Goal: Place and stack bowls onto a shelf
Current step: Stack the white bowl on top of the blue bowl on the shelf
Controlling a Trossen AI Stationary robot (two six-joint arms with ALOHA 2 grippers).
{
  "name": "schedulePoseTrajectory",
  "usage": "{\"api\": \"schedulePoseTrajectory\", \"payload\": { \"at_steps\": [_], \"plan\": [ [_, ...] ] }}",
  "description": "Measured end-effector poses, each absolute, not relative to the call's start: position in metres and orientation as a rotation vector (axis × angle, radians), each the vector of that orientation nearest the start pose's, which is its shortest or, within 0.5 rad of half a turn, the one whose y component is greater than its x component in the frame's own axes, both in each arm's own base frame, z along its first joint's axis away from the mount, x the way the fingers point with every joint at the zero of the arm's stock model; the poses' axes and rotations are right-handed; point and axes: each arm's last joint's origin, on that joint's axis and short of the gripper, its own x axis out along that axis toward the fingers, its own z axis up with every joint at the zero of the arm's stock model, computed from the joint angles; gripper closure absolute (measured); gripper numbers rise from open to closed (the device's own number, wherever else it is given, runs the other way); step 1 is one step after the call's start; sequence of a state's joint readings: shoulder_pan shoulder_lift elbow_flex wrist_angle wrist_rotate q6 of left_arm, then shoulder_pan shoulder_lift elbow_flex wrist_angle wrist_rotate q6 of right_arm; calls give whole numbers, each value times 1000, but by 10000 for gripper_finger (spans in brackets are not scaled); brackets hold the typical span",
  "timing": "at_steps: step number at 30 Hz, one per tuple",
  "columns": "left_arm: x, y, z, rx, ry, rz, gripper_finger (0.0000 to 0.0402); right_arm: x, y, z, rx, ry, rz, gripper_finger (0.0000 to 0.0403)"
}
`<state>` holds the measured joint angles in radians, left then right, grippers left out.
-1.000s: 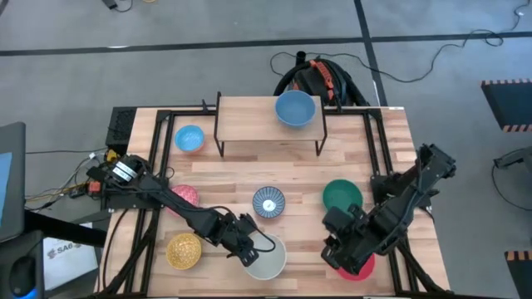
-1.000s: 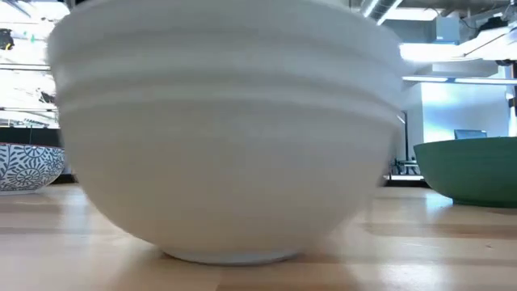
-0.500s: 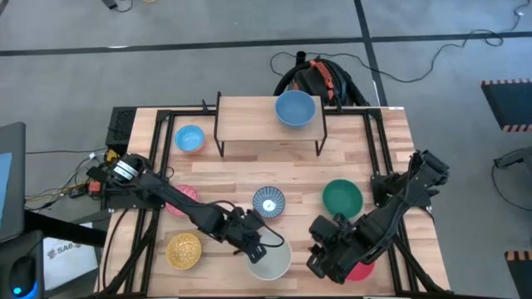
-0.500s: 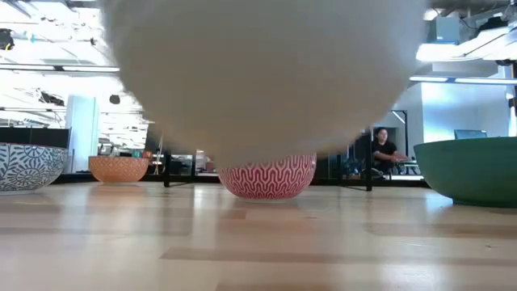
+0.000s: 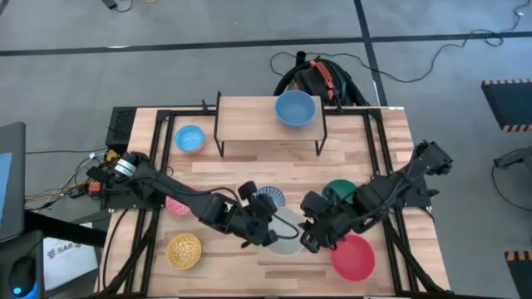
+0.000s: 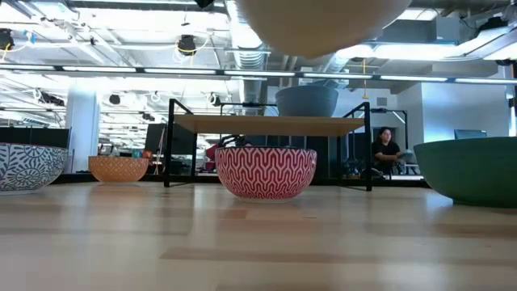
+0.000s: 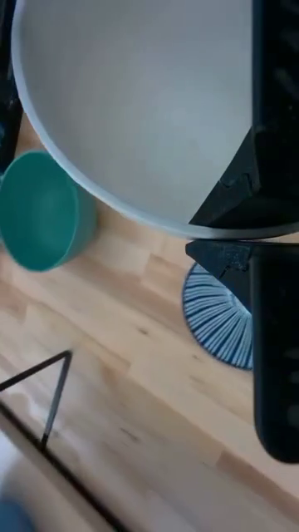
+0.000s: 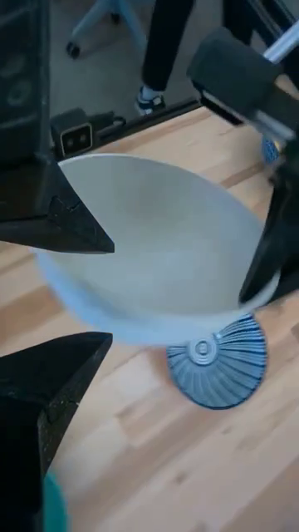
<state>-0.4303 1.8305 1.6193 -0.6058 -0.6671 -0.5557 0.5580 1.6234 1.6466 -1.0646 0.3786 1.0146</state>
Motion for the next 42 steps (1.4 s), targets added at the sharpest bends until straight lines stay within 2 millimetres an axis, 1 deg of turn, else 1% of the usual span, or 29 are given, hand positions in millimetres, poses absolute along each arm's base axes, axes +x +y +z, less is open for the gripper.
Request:
{"api": "schedulePoseTrajectory", "payload": {
  "at_steps": [3,6,10,15,22,27,29,32,36,42],
  "plan": [
    [375,-146,306,-109,607,408,401,284,153,349,409,923,-326,203],
    [376,-145,314,-118,598,395,401,285,141,347,388,957,-378,203],
    [377,-144,325,-127,585,398,401,286,130,346,350,980,-414,219],
    [380,-140,333,-148,566,398,401,292,123,347,320,969,-400,271],
    [383,-133,334,-231,556,408,401,294,109,344,303,999,-443,378],
    [384,-128,334,-234,561,419,398,297,100,344,304,1018,-442,380],
    [384,-124,336,-237,560,431,388,299,94,344,295,1022,-447,380],
    [379,-117,344,-245,547,437,360,301,83,345,283,1030,-448,380],
    [363,-109,364,-241,516,467,310,304,66,345,263,1059,-448,380],
    [342,-100,381,-225,494,538,245,310,44,345,241,1075,-433,380]
  ]
}}
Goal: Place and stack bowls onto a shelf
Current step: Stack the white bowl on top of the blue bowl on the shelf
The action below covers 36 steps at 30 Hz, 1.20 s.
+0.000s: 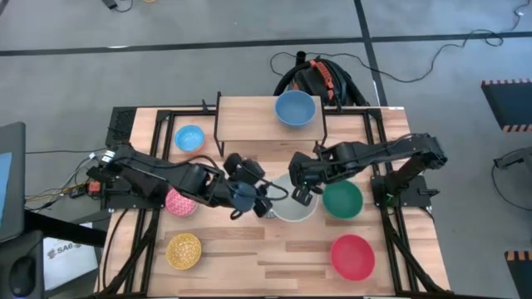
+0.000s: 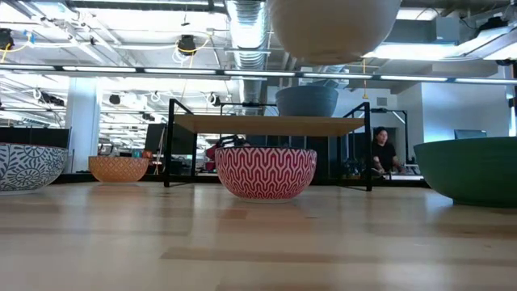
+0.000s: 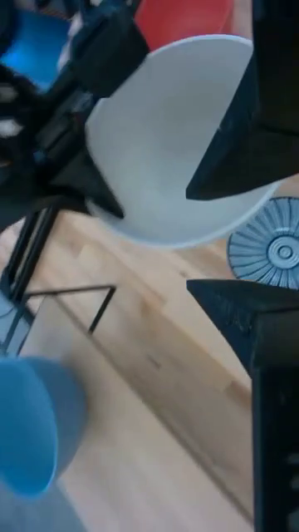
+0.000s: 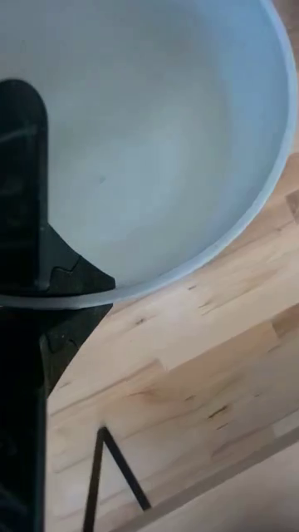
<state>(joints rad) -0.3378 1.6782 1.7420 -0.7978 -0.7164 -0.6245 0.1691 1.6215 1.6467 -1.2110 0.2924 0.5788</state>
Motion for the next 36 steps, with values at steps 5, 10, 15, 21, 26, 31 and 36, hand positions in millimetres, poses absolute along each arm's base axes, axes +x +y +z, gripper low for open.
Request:
{"api": "schedulePoseTrajectory", "payload": {
  "at_steps": [5,10,15,21,26,31,36],
  "plan": [
    [334,-100,387,-212,470,574,220,312,22,360,201,1051,-421,380],
    [332,-106,387,-199,457,585,216,312,-16,387,168,976,-448,380],
    [328,-110,381,-206,475,608,216,303,-72,412,191,885,-525,380],
    [321,-111,375,-249,512,655,216,286,-138,429,333,734,-569,380],
    [317,-111,374,-266,499,707,216,269,-171,430,389,695,-665,380],
    [318,-106,373,-281,489,734,216,251,-203,428,419,660,-780,380],
    [325,-91,373,-305,514,736,216,235,-233,401,501,690,-822,380]
  ]
}}
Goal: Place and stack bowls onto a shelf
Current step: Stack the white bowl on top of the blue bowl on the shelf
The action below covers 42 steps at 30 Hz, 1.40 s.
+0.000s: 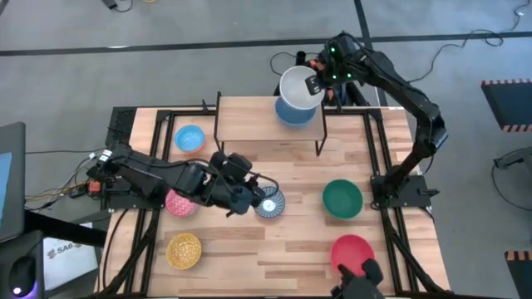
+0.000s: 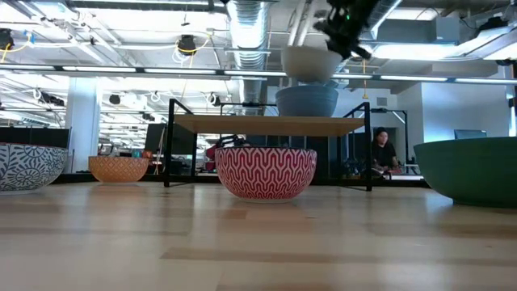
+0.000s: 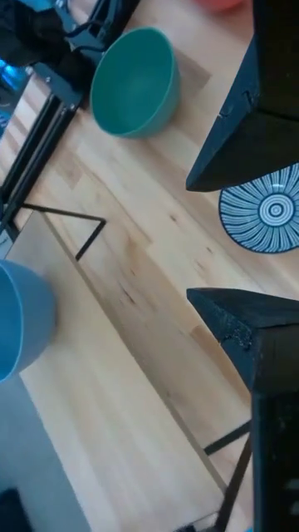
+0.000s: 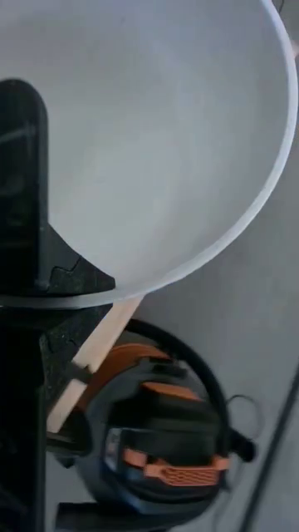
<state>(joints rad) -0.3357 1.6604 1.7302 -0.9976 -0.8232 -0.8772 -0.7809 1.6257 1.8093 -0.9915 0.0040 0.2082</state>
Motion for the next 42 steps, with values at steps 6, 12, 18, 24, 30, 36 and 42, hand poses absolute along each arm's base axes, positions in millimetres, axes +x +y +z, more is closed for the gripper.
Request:
{"api": "schedulePoseTrajectory", "payload": {
  "at_steps": [6,12,18,24,30,36,42],
  "plan": [
    [339,-68,378,-326,513,679,216,231,-245,377,546,728,-790,380],
    [345,-50,379,-348,512,671,216,237,-243,368,505,731,-765,380],
    [346,-43,379,-362,505,691,216,238,-242,353,510,780,-758,380],
    [347,-39,379,-383,497,707,216,244,-238,340,495,811,-728,373],
    [347,-39,379,-400,491,712,216,246,-236,340,480,810,-716,308],
    [347,-39,379,-415,487,714,216,245,-235,344,457,797,-689,228],
    [346,-41,378,-425,496,720,216,224,-220,384,387,650,-698,196]
  ]
}}
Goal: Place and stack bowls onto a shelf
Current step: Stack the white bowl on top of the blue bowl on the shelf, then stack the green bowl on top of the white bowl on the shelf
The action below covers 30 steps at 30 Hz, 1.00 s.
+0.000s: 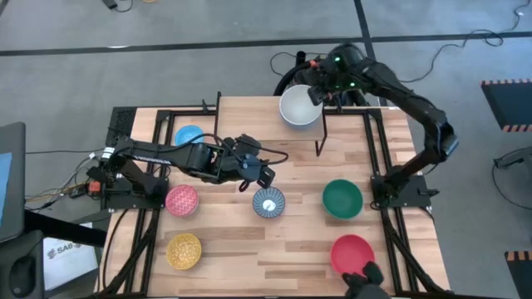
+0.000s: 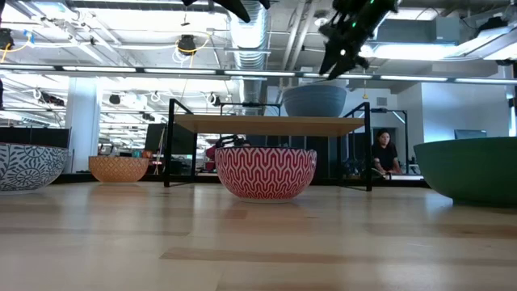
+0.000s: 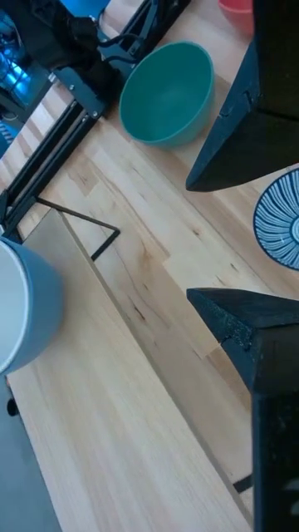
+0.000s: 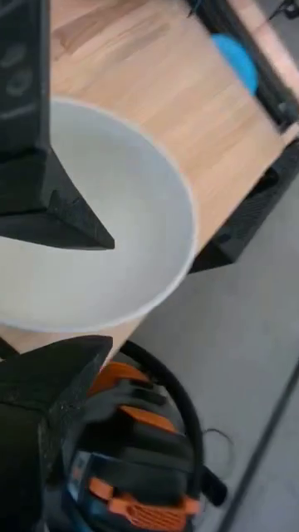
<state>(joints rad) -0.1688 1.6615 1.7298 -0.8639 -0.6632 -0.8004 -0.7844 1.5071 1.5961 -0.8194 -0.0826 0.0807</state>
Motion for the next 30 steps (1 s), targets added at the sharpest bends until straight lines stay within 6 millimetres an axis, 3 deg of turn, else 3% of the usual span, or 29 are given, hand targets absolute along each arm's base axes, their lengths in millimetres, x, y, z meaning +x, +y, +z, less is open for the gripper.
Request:
{"api": "schedulePoseTrajectory", "payload": {
  "at_steps": [4,12,16,21,25,30],
  "plan": [
    [345,-41,377,-424,507,726,216,210,-218,390,408,651,-705,204],
    [345,-41,377,-424,506,727,216,208,-220,349,521,736,-667,241],
    [345,-41,377,-426,514,722,216,212,-219,338,554,747,-639,254],
    [344,-41,377,-428,518,718,216,214,-215,346,531,688,-617,259],
    [344,-41,376,-434,532,704,216,201,-211,364,506,616,-636,258],
    [343,-41,375,-441,540,712,216,196,-214,363,514,625,-654,258]
  ]
}}
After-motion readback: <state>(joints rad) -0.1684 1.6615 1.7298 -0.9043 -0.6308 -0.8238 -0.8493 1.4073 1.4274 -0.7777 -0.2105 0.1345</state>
